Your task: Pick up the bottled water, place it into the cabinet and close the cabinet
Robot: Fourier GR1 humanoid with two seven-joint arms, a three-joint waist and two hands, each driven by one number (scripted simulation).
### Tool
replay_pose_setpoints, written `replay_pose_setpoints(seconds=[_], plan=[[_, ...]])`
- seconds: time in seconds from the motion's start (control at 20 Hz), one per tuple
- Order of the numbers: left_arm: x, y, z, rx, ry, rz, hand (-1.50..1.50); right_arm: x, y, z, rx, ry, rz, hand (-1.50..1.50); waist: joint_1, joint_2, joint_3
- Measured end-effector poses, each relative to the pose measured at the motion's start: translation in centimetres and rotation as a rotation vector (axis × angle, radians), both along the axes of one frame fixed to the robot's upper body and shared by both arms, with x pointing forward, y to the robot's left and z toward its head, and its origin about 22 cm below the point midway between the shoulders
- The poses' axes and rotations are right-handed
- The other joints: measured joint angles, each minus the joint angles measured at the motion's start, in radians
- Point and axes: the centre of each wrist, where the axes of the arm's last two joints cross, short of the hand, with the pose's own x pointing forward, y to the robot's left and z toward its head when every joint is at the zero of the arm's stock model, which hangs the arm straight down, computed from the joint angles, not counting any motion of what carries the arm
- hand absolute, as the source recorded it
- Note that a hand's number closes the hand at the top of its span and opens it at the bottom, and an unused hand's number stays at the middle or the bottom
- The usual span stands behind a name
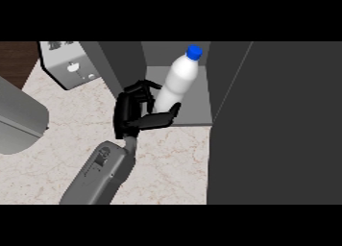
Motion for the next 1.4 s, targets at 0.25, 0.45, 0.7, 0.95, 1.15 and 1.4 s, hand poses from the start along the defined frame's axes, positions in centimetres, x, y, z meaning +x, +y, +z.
replay_pose_setpoints(seconds=[0.25,0.45,0.7,0.95,1.15,1.4], plan=[[0.2,-0.5,-0.1,0.058,0.018,0.084,1.5,0.5,0.1,-0.3,0.009,-0.002,0.021,-1.5,-0.008,-0.003,0.003],[0.8,-0.8,0.2,0.099,0.031,0.12,1.5,0.5,0.1,-0.3,0.011,-0.004,0.03,-1.5,-0.022,-0.001,0.004],[6.1,-1.3,3.5,0.213,-0.01,0.069,1.5,0.6,0.3,-0.3,0.009,0.003,0.03,-1.5,-0.043,0.019,0.002],[8.7,-1.3,3.1,0.286,-0.024,0.083,1.5,0.5,0.2,-0.3,0.016,0.002,0.034,-1.5,-0.05,0.027,0.001],[10.0,-0.8,2.9,0.381,-0.028,0.118,1.5,0.4,-0.3,-0.1,0.007,0.0,0.038,-1.5,-0.054,0.031,0.001],[10.4,-0.4,1.9,0.475,-0.03,0.175,1.5,0.4,-0.7,-0.6,0.006,0.0,0.043,-1.5,-0.06,0.031,0.003]])
